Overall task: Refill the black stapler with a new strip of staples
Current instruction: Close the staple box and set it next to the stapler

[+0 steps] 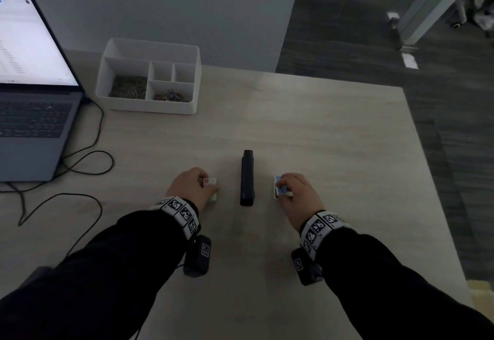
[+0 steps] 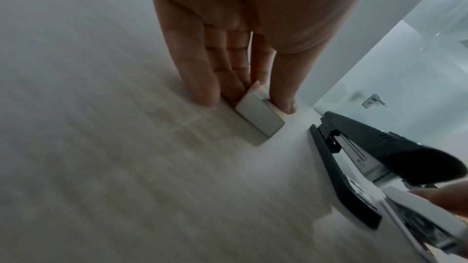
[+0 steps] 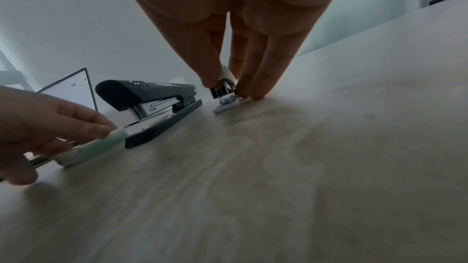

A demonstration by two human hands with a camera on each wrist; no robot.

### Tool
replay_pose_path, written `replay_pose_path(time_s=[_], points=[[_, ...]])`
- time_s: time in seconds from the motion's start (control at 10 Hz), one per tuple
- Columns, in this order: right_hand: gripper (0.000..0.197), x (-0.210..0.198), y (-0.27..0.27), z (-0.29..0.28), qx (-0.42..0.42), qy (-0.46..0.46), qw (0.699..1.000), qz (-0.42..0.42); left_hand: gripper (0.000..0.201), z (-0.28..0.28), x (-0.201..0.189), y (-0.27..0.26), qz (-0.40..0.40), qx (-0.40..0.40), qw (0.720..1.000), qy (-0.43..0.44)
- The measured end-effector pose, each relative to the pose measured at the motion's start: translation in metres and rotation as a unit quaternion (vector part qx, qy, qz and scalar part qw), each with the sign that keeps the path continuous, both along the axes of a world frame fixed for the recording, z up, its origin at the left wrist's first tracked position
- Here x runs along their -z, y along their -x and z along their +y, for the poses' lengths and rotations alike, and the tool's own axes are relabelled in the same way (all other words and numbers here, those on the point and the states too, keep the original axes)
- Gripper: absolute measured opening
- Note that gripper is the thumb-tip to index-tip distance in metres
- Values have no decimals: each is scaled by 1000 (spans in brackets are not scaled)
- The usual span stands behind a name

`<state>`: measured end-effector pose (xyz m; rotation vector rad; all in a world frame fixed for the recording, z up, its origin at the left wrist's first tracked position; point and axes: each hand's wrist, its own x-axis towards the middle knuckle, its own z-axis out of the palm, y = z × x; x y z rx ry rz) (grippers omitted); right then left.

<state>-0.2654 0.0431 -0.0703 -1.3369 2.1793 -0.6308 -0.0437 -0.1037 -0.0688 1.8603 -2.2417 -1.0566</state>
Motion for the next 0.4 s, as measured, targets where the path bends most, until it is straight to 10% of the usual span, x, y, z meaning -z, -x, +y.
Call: replay_pose_path(time_s=[0.4], points=[[23, -23, -3, 15, 15, -1, 999, -47, 59, 16, -19, -17, 57, 16, 997, -40]])
